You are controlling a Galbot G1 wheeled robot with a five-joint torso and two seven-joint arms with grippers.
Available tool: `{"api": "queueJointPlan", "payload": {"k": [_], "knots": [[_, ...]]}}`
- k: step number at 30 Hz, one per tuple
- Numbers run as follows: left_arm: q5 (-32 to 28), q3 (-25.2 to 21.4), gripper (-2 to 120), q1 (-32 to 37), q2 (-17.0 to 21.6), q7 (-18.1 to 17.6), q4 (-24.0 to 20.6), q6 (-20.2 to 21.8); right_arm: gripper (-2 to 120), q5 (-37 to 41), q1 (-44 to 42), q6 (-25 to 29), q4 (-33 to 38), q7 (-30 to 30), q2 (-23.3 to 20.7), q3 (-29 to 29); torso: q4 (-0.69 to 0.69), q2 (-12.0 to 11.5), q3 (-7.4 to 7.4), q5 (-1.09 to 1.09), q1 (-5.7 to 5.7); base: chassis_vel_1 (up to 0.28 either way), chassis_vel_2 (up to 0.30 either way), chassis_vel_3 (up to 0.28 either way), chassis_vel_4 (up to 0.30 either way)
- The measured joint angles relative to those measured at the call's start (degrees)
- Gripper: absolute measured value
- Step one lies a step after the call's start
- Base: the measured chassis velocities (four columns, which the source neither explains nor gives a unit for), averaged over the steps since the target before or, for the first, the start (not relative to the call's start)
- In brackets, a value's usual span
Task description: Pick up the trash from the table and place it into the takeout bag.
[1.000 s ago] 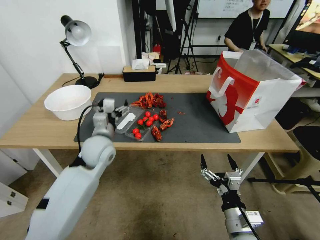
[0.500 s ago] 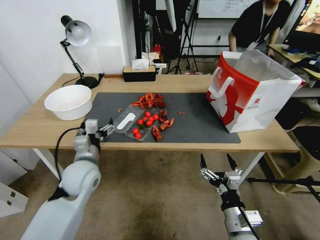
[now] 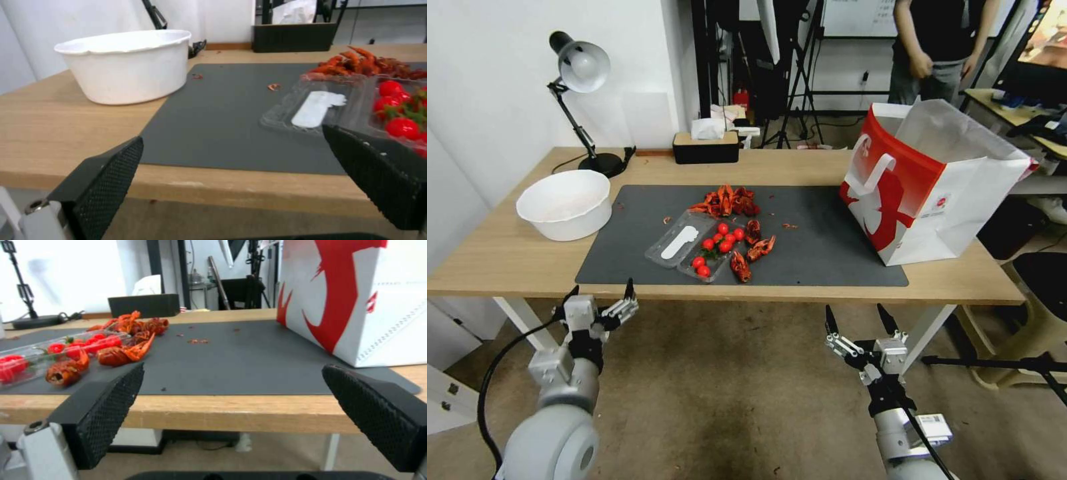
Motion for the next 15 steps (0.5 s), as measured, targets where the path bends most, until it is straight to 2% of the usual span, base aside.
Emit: {"api": "queueJointPlan", "payload": {"k": [7, 15], "knots": [[0.3, 0.1, 100, 1.1, -0.8, 2.4, 0.5, -1.0, 100, 4.6, 2.7, 0.9, -1.9, -4.9, -1.5, 0.7, 0.0, 0.0, 0.01, 0.0, 0.0, 0.0, 0.0, 0.0, 0.0], [0.5, 0.7, 100, 1.6, -2.0, 3.3, 1.3, -1.8, 100, 5.8, 4.2, 0.6, -2.6, -5.1, -2.0, 0.3, 0.01, 0.0, 0.0, 0.0, 0.01, 0.0, 0.0, 0.0, 0.0]]}}
